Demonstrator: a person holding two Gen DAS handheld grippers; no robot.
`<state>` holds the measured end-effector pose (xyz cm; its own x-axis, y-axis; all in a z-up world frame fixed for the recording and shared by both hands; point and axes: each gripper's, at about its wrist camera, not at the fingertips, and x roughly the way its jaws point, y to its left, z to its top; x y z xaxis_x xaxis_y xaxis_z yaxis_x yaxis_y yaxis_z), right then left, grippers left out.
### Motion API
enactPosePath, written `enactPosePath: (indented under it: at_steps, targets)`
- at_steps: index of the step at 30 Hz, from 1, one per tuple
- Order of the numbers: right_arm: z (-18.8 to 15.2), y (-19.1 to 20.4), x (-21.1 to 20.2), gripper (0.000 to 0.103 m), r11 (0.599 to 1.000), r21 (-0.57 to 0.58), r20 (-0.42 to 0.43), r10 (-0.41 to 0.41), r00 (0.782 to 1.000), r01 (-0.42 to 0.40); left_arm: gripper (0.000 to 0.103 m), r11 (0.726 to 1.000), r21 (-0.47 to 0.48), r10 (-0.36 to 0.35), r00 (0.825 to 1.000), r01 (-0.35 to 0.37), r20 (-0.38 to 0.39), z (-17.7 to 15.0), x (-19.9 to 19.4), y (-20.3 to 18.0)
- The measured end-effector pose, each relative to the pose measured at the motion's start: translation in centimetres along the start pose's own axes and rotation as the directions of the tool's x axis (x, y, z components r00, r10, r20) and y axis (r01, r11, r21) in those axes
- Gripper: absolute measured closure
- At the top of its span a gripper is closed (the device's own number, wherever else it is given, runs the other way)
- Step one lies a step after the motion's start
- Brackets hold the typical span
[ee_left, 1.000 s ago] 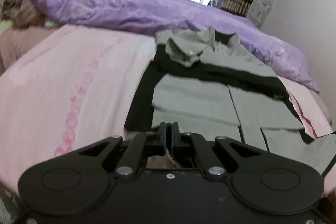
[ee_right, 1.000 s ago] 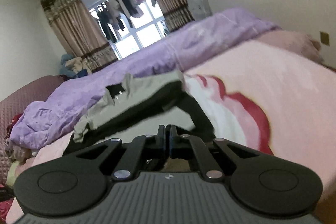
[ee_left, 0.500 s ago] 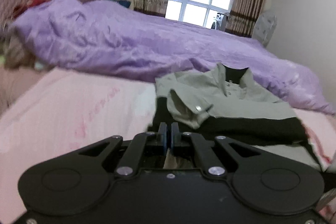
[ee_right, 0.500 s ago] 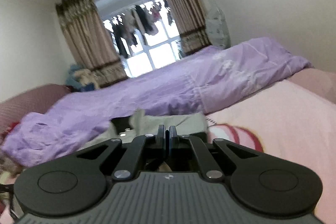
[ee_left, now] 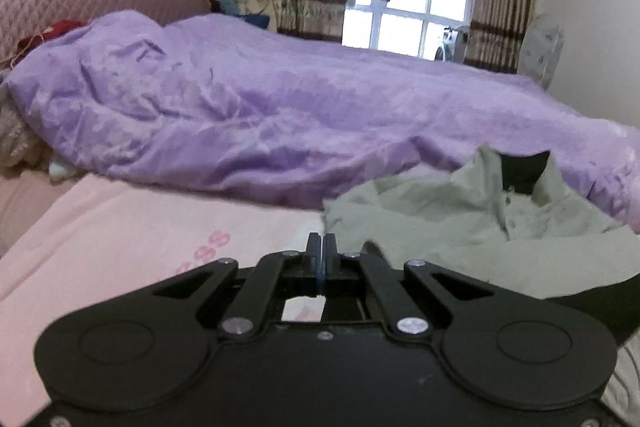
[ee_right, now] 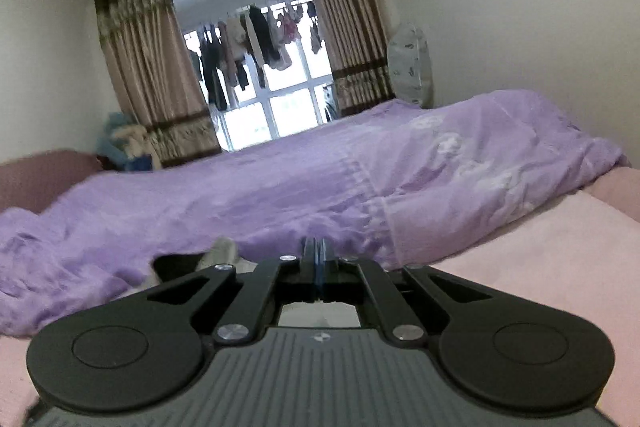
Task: Fold large clothes
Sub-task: 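Lift the hem with both tools and fold it over toward the collar, then close both tools on the folded jacket edge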
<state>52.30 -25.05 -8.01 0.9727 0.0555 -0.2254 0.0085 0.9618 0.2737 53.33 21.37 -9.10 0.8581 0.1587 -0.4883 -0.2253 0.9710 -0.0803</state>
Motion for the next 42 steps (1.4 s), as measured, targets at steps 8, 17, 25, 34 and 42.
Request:
enactPosePath:
  at_steps: [8, 17, 25, 34, 42]
  targets:
    - [-4.7, -2.2, -0.7, 0.087, 0.999, -0.04, -0.165, 0.024, 0.986, -0.031, 0.097, 0.99, 0.114, -0.054, 0.977, 0.079, -0.207, -6.1, 0.5, -0.7]
    - [-6.6, -4.4, -2.6, 0.019, 0.989, -0.032, -0.28, 0.13, 0.951, -0.145, 0.022, 0.952, 0.257, -0.09, 0.953, 0.168, -0.289, -8.8, 0.4, -2.6]
    - [-9.0, -4.0, 0.2, 0.017, 0.98, -0.091, -0.386, 0.129, 0.914, -0.176, 0.06, 0.958, 0.171, -0.172, 0.937, 0.231, -0.304, -9.2, 1.1, -1.6]
    - [-8.8, -3.5, -1.7, 0.078, 0.977, -0.171, -0.299, 0.074, 0.951, -0.13, 0.093, 0.975, 0.145, -0.144, 0.977, 0.167, -0.157, -8.7, -2.5, -2.0]
    - [-7.6, -1.2, -4.4, 0.086, 0.959, -0.272, -0.162, 0.033, 0.986, -0.076, 0.093, 0.973, 0.114, -0.201, 0.98, 0.199, 0.009, -6.6, -6.2, -1.1]
